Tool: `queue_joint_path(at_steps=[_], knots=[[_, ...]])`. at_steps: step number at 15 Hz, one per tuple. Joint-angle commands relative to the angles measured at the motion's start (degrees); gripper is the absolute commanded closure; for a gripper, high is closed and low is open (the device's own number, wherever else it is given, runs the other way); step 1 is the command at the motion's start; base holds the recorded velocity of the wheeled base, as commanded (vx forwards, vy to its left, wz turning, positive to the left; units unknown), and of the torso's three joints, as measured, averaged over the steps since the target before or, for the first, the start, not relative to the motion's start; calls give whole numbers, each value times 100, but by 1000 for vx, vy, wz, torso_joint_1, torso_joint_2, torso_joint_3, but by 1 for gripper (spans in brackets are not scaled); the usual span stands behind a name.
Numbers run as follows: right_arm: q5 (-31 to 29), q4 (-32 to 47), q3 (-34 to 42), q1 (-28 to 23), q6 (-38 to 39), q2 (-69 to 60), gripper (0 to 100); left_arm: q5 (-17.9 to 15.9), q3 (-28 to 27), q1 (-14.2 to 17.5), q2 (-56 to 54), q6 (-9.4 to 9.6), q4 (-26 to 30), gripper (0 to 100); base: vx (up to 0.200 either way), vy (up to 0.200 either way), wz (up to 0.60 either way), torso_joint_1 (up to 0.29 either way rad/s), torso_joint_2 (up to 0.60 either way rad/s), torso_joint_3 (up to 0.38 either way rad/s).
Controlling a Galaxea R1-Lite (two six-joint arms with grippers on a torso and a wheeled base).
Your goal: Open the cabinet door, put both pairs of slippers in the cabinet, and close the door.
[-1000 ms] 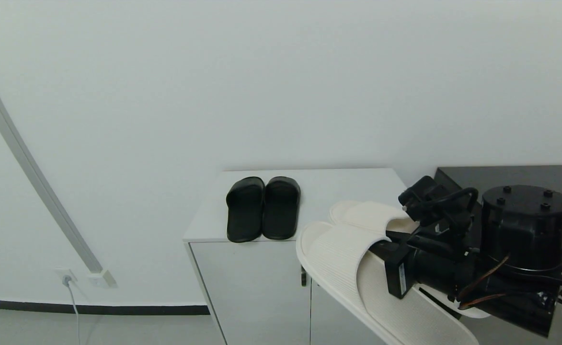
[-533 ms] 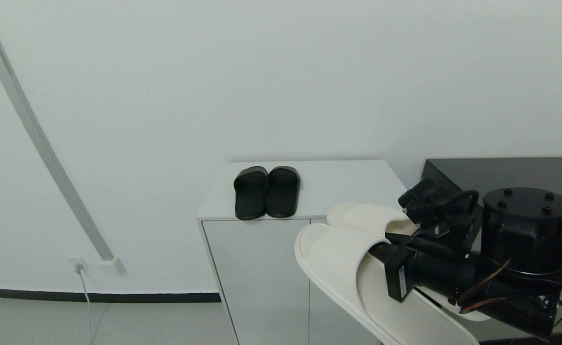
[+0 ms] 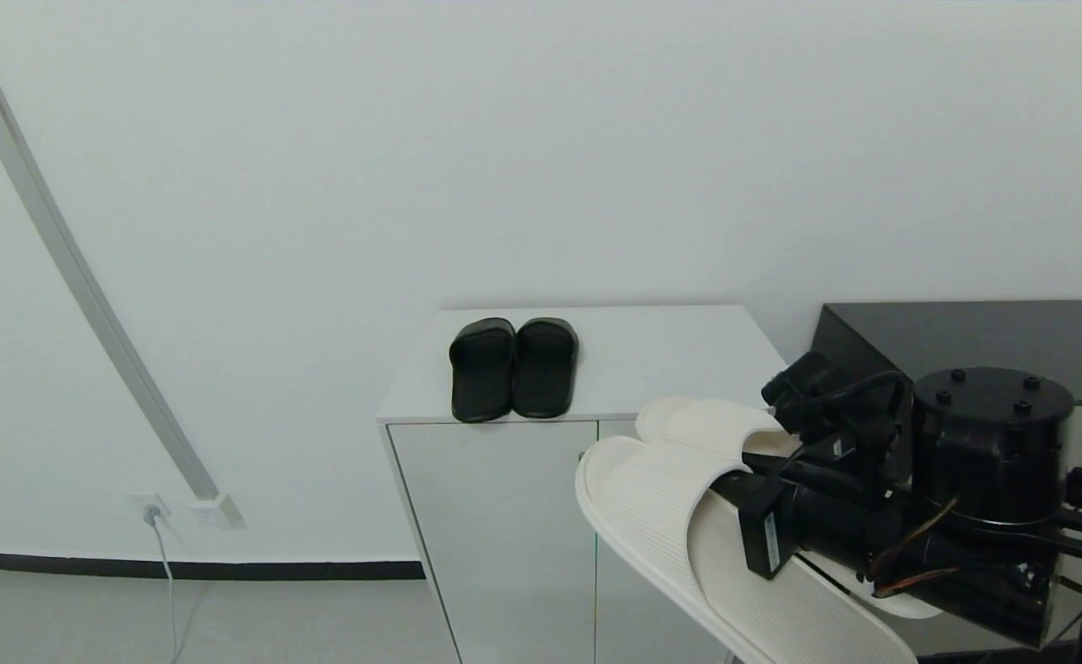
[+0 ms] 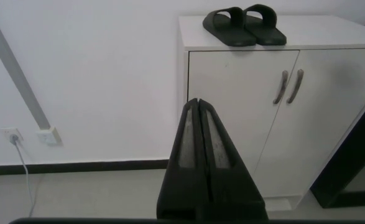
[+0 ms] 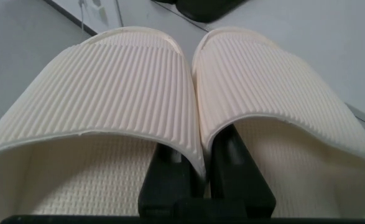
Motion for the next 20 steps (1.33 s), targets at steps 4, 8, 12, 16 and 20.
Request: queue_joint_path(at_steps=[4, 8, 12, 16, 20], knots=[[12, -4, 42, 7, -13, 35, 100, 6, -1, 1, 9, -2, 2, 100, 0, 0, 0, -104, 236, 128], [3, -22, 42, 7, -31, 35, 100, -12, -10, 1, 9, -2, 2, 100, 0, 0, 0, -201, 473, 270], [12, -22, 68, 16, -31, 61, 100, -12, -10, 1, 9, -2, 11, 0, 0, 0, 0, -228, 552, 322], [12, -57, 59, 16, -31, 158, 100, -12, -10, 1, 9, -2, 2, 0, 0, 0, 0, -201, 527, 322], [3, -92, 77, 25, -39, 149, 100, -12, -10, 1, 9, -2, 2, 0, 0, 0, 0, -181, 503, 323]])
